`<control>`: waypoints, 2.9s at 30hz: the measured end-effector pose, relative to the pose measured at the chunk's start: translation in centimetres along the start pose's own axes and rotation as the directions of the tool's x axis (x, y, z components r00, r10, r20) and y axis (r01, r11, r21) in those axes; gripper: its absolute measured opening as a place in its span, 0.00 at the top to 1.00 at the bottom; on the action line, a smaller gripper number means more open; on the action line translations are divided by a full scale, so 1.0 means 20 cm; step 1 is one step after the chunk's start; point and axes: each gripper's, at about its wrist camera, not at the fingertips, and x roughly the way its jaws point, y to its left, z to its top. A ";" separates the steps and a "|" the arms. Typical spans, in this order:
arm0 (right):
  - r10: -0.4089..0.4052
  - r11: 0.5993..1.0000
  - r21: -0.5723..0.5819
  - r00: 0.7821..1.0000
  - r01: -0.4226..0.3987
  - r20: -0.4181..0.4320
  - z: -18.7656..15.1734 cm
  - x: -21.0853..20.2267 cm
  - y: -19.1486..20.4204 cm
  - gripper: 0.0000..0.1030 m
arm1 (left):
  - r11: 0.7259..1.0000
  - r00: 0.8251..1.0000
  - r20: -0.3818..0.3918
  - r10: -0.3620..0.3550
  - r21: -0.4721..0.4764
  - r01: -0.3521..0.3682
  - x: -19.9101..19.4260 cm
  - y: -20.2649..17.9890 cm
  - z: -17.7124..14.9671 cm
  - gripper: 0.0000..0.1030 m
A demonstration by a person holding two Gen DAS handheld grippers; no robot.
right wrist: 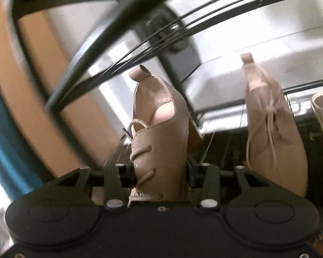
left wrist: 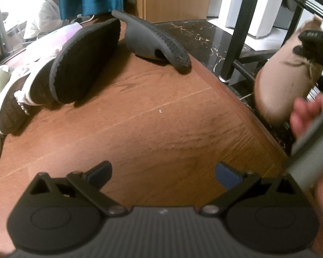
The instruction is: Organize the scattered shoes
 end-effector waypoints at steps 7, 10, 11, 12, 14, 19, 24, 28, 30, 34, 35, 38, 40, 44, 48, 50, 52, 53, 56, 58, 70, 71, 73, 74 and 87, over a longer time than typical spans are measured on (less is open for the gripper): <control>-0.140 0.990 0.009 0.990 0.140 0.022 0.04 0.23 -0.07 0.60 | 1.000 1.000 -0.008 0.001 0.029 -0.001 0.04 -0.04 -0.01 0.01; -0.165 0.985 -0.047 0.986 0.166 0.021 0.03 0.29 -0.08 0.57 | 0.999 1.000 -0.014 0.000 0.037 0.000 0.05 -0.05 -0.01 0.01; -0.161 0.985 -0.054 0.987 0.162 0.022 0.03 0.29 -0.08 0.55 | 0.999 1.000 -0.015 -0.002 0.037 0.002 0.05 -0.05 -0.02 0.01; -0.150 0.986 -0.067 0.988 0.152 0.025 0.02 0.30 -0.07 0.49 | 0.999 1.000 -0.015 -0.004 0.037 0.004 0.05 -0.05 -0.02 0.01; -0.146 0.985 -0.089 0.989 0.147 0.024 0.02 0.29 -0.06 0.41 | 0.999 1.000 -0.013 -0.006 0.035 0.007 0.05 -0.05 -0.02 0.01; -0.140 0.976 -0.159 0.987 0.151 0.080 -0.04 0.09 -0.04 0.16 | 1.000 1.000 -0.022 -0.003 0.031 0.004 0.05 -0.05 -0.02 0.01; -0.091 0.960 -0.257 0.993 0.107 0.073 -0.11 -0.16 0.01 0.13 | 0.999 1.000 -0.011 -0.001 0.033 0.001 0.04 -0.06 -0.02 0.01; -0.054 0.944 -0.320 0.996 0.073 0.070 -0.12 -0.47 0.09 0.02 | 0.999 1.000 0.010 -0.004 0.041 0.004 0.01 -0.06 -0.01 0.01; -0.050 0.942 -0.329 0.997 0.069 0.064 -0.09 -0.65 0.12 0.01 | 0.998 0.999 0.028 -0.023 0.060 0.021 -0.02 -0.07 -0.02 0.01; -0.133 0.947 -0.288 0.989 0.145 0.062 0.00 -1.03 0.11 0.00 | 0.989 0.994 0.065 -0.094 0.119 0.086 -0.10 -0.11 -0.04 0.01; -0.181 0.947 -0.262 0.983 0.185 0.042 0.02 -1.11 0.08 0.00 | 0.983 0.989 0.071 -0.131 0.137 0.120 -0.13 -0.12 -0.05 0.01; -0.285 0.938 -0.207 0.959 0.277 -0.007 0.03 -1.28 0.01 0.00 | 0.955 0.968 0.036 -0.248 0.176 0.238 -0.17 -0.15 -0.07 0.01; -0.396 0.913 -0.144 0.915 0.383 -0.078 0.03 -1.46 -0.08 0.00 | 0.920 0.940 -0.015 -0.341 0.199 0.337 -0.21 -0.17 -0.10 0.01; -0.463 0.885 -0.102 0.881 0.454 -0.097 -0.01 -1.71 -0.18 0.00 | 0.896 0.934 0.045 -0.355 0.301 0.326 -0.35 -0.20 -0.15 0.01; -0.494 0.865 -0.127 0.868 0.486 -0.041 -0.07 -1.92 -0.22 0.00 | 0.885 0.931 0.079 -0.356 0.350 0.308 -0.45 -0.20 -0.17 0.01; -0.494 0.860 -0.140 0.870 0.490 0.010 -0.10 -2.02 -0.21 0.00 | 0.873 0.923 0.116 -0.367 0.385 0.299 -0.53 -0.19 -0.19 0.01; -0.493 0.844 -0.177 0.863 0.505 0.110 -0.17 -2.13 -0.22 0.00 | 0.860 0.917 0.134 -0.376 0.418 0.292 -0.60 -0.20 -0.22 0.01; -0.497 0.836 -0.188 0.857 0.515 0.137 -0.19 -2.16 -0.24 0.00 | 0.853 0.915 0.137 -0.380 0.434 0.290 -0.63 -0.20 -0.23 0.01; -0.506 0.823 -0.181 0.839 0.539 0.199 -0.23 -2.22 -0.32 0.00 | 0.832 0.915 0.134 -0.381 0.481 0.276 -0.70 -0.23 -0.26 0.01; -0.506 0.828 -0.147 0.833 0.542 0.222 -0.25 -2.26 -0.38 0.00 | 0.826 0.913 0.156 -0.377 0.503 0.256 -0.78 -0.22 -0.30 0.01; -0.495 0.863 0.023 0.837 0.504 0.232 -0.20 -2.37 -0.53 0.00 | 0.735 0.864 0.172 -0.473 0.618 0.279 -1.06 -0.24 -0.56 0.01; -0.495 0.864 0.026 0.838 0.503 0.231 -0.20 -2.36 -0.53 0.00 | 0.731 0.864 0.169 -0.474 0.623 0.279 -1.06 -0.25 -0.57 0.01; -0.494 0.865 0.032 0.838 0.501 0.230 -0.19 -2.36 -0.54 0.00 | 0.719 0.861 0.170 -0.480 0.638 0.276 -1.06 -0.26 -0.59 0.01; -0.493 0.865 0.033 0.840 0.500 0.227 -0.20 -2.36 -0.54 0.00 | 0.717 0.859 0.172 -0.483 0.641 0.275 -1.06 -0.26 -0.59 0.01; -0.511 0.855 0.021 0.835 0.518 0.205 -0.22 -2.29 -0.55 0.00 | 0.718 0.856 0.137 -0.499 0.619 0.319 -1.01 -0.26 -0.59 0.01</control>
